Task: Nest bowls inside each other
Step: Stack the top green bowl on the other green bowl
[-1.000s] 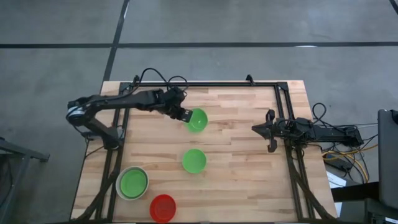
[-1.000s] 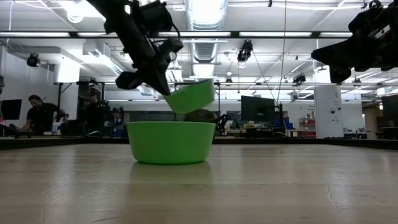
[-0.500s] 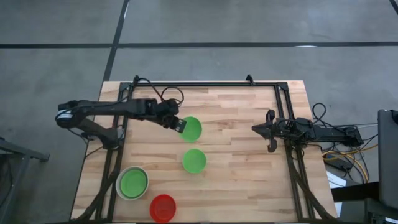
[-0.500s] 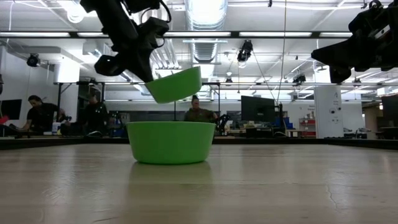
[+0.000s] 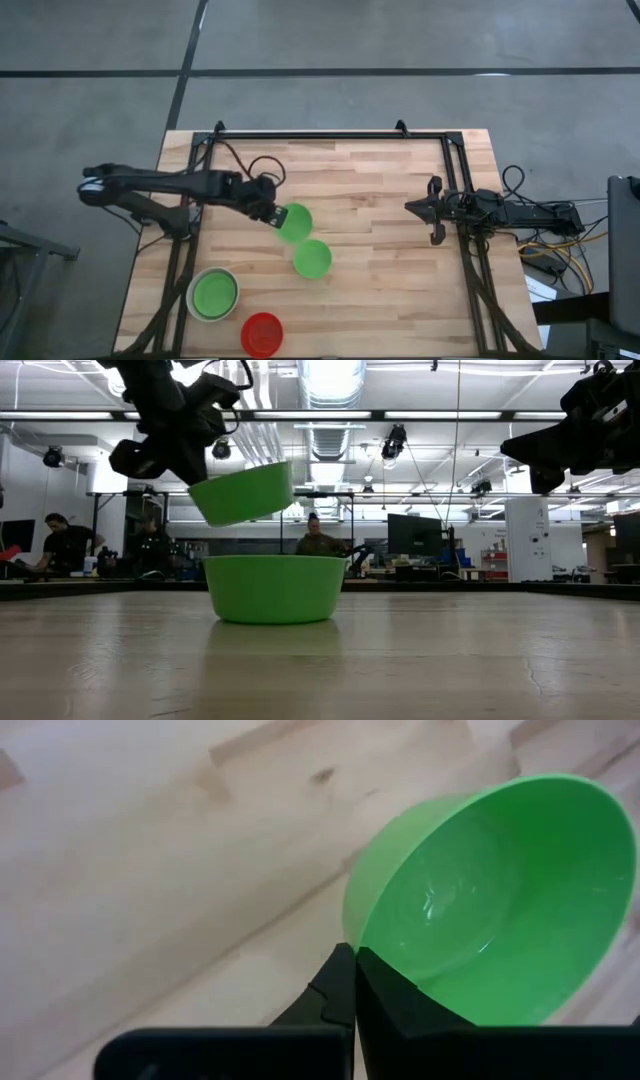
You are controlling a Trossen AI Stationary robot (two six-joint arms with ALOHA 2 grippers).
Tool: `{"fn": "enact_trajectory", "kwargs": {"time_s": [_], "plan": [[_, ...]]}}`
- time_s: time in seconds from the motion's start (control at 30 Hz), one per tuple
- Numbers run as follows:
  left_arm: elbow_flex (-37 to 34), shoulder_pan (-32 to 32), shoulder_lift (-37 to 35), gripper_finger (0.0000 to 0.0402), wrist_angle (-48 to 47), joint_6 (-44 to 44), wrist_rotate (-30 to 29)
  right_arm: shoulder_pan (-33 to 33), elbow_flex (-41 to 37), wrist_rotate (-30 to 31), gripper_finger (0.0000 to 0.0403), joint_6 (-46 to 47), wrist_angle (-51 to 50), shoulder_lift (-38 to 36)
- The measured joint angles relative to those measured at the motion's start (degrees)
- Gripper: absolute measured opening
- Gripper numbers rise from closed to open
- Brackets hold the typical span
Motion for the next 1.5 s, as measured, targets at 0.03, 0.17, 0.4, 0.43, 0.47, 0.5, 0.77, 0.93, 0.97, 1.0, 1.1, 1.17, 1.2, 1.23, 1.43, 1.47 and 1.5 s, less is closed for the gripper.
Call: {"fn": "enact_trajectory", "kwargs": {"time_s": [0.03,0.17,0.4,0.43,0.47,0.5,0.77,0.93,0.97,1.0,1.1,1.17,1.2,1.23,1.43,1.47,1.5], "plan": [[-0.20,-0.54,-0.45,0.0000,-0.71,-0.03,0.00,0.00,0.00,0.00,0.0034,0.02,0.00,0.00],[-0.65,-2.47,-2.42,0.0000,-2.80,0.26,-0.02,-0.01,0.00,0.01,0.0034,0.01,0.00,0.02],[-0.68,-5.05,-4.02,0.0000,-5.08,1.94,-0.98,-0.02,0.00,0.01,0.0034,-0.03,0.00,0.04],[-0.68,-5.61,-4.04,0.0000,-5.49,1.17,-1.20,-0.01,0.00,0.00,0.0034,-0.06,0.00,0.02],[-0.68,-6.17,-4.06,0.0000,-5.89,0.41,-1.42,0.00,0.00,0.00,0.0034,-0.05,0.00,0.02],[-0.68,-6.71,-4.06,0.0000,-6.55,-0.50,-1.52,-0.01,0.00,0.01,0.0034,0.04,0.00,0.04],[-0.70,-11.15,-4.25,0.0000,-11.49,-3.58,-1.89,-0.02,0.00,0.01,0.0034,-0.06,0.00,0.02],[-0.70,-14.82,-4.33,0.0000,-11.48,-1.63,-3.02,-0.02,0.00,0.00,0.0034,-0.05,0.00,0.02],[-0.70,-15.68,-4.33,0.0000,-11.52,-1.48,-3.64,-0.02,0.00,0.01,0.0034,0.00,0.00,0.02],[-0.70,-16.61,-4.33,0.0000,-11.67,-1.48,-4.13,-0.02,0.00,0.00,0.0034,0.02,0.00,0.02],[-0.70,-19.69,-4.33,0.0000,-12.65,-1.74,-5.69,-0.01,0.00,0.01,0.0034,-0.05,0.00,0.02],[-0.70,-21.85,-4.33,0.0000,-12.90,-2.38,-6.85,0.00,0.00,0.00,0.0034,0.02,0.00,0.02],[-0.72,-22.90,-4.33,0.0000,-13.06,-2.84,-7.31,0.00,0.00,0.00,0.0034,0.00,0.00,0.02],[-0.70,-23.90,-4.35,0.0000,-13.23,-3.62,-7.68,-0.02,0.00,0.00,0.0034,-0.07,0.00,0.02],[-0.70,-27.73,-5.44,0.0000,-15.05,-8.19,-9.05,0.00,0.00,0.00,0.0034,-0.05,0.00,0.02],[-0.70,-28.19,-5.78,0.0000,-15.36,-8.45,-9.13,0.00,0.00,0.00,0.0034,0.00,0.00,0.02],[-0.70,-28.71,-6.13,0.0000,-15.34,-8.46,-9.45,0.00,0.00,0.00,0.0034,0.01,0.00,0.01]]}}
